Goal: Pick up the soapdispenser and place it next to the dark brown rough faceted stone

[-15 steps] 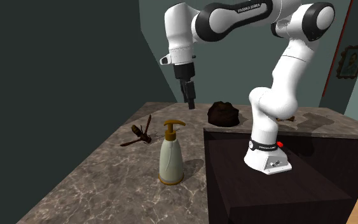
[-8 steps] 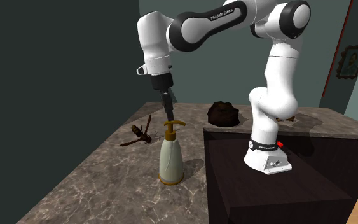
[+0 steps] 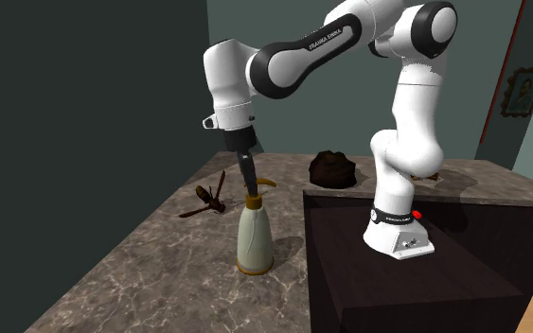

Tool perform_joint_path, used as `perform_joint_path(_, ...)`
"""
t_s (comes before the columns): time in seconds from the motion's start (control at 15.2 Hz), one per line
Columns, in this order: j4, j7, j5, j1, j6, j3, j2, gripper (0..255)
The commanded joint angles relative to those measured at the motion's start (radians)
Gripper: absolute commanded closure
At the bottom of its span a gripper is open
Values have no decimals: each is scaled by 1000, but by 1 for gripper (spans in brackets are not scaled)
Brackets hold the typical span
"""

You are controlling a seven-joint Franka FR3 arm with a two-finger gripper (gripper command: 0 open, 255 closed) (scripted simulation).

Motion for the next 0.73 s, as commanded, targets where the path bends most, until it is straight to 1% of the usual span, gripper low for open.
perform_joint_path(0.0, -13, -1, 0, 0, 13, 0, 0, 0)
perform_joint_path(0.46, -13, -1, 0, 0, 13, 0, 0, 0)
perform_joint_path(0.53, -13, -1, 0, 0, 13, 0, 0, 255)
perform_joint_path(0.66, -13, -1, 0, 0, 13, 0, 0, 255)
